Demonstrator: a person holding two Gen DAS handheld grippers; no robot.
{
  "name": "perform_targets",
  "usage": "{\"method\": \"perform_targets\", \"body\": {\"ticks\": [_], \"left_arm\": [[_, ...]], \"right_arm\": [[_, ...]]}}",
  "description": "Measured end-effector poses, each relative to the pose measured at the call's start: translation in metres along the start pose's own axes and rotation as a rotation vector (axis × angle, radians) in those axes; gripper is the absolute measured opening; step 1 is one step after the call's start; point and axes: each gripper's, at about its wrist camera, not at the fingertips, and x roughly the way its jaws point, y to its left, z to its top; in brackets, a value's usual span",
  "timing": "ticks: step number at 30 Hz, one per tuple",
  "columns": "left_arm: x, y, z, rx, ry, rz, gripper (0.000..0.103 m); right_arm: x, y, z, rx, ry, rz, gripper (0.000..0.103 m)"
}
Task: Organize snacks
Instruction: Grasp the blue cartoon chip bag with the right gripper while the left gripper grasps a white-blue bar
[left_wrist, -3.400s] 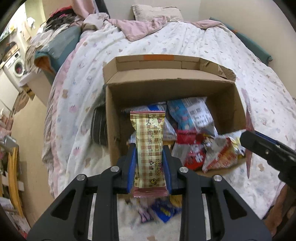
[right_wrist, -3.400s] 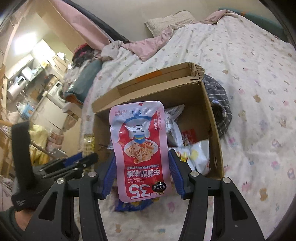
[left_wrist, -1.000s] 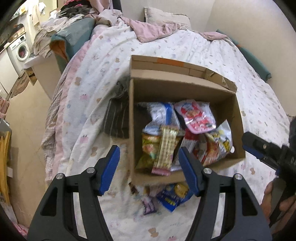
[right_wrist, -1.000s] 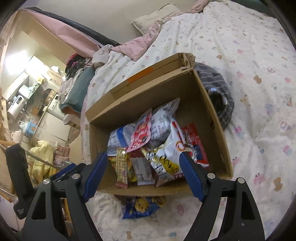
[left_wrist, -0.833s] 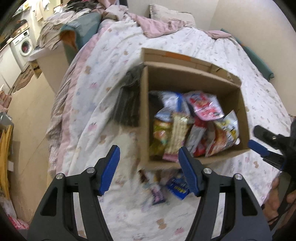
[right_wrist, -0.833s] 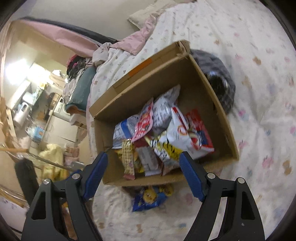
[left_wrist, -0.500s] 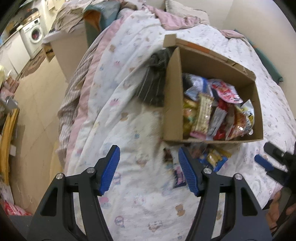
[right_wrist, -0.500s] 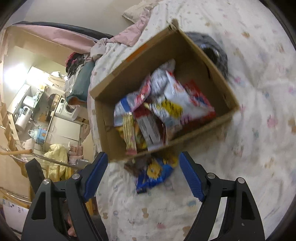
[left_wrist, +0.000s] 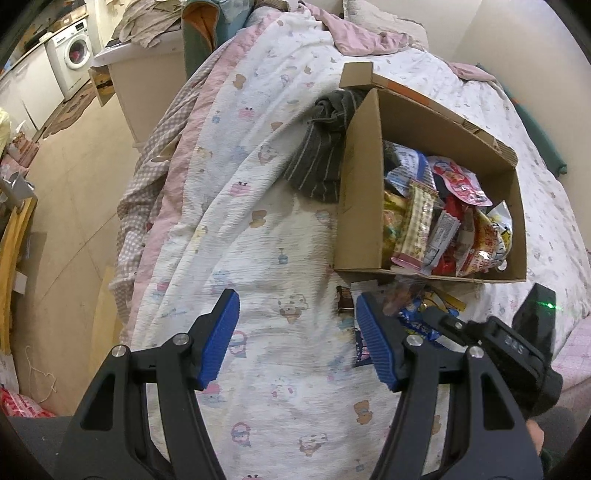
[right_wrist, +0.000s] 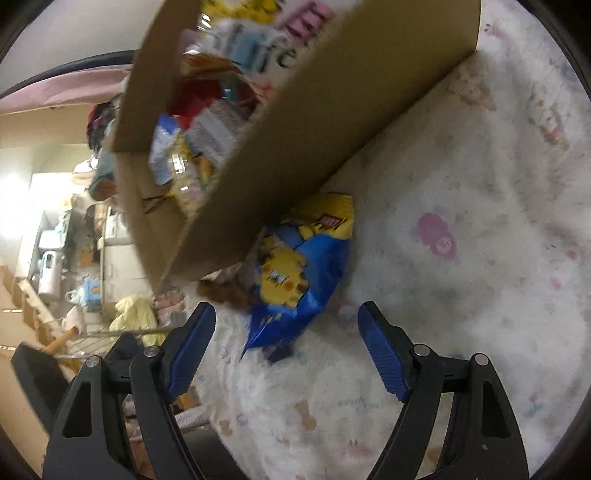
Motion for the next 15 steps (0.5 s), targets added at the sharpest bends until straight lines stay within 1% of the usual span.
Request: {"method": "perform_targets", "body": {"ticks": [2, 4, 5, 6, 7, 8, 9, 12, 15], "left_arm": [[0.002, 0.005, -0.001, -0.009, 0.009, 0.006, 0.062], [0.003, 0.008, -0.002, -0.018, 0.015, 0.006, 0.062], [0.004, 0.009, -0.002, -0.019, 0.019, 0.009, 0.062], [0.005, 0.009, -0.003, -0.019, 0.021, 0.012, 0.062], [0.007, 0.009, -0.003, -0.019, 0.025, 0.014, 0.062], [0.009, 0.008, -0.004, -0.018, 0.032, 0.015, 0.062], [0.01, 0.008, -0.005, -0.018, 0.038, 0.012, 0.062], [0.014, 0.005, -0.007, -0.021, 0.069, -0.008, 0.062], [0.017, 0.002, -0.008, -0.024, 0.082, -0.031, 0.062]], "right_arm": [[0.009, 0.001, 0.003, 0.013, 0.005, -0.014, 0.082], [0.012, 0.002, 0.006, 0.027, -0.009, -0.008, 0.081], [0.013, 0.003, 0.008, 0.028, -0.018, -0.006, 0.076], [0.013, 0.003, 0.009, 0.025, -0.025, -0.005, 0.065], [0.013, 0.004, 0.011, 0.016, -0.027, -0.013, 0.058], [0.014, 0.004, 0.012, 0.007, -0.021, -0.044, 0.047], [0.014, 0.003, 0.012, 0.007, -0.016, -0.053, 0.044], [0.006, 0.001, 0.012, 0.002, -0.031, -0.064, 0.043], [-0.008, 0.006, 0.011, -0.052, -0.052, -0.087, 0.041]]}}
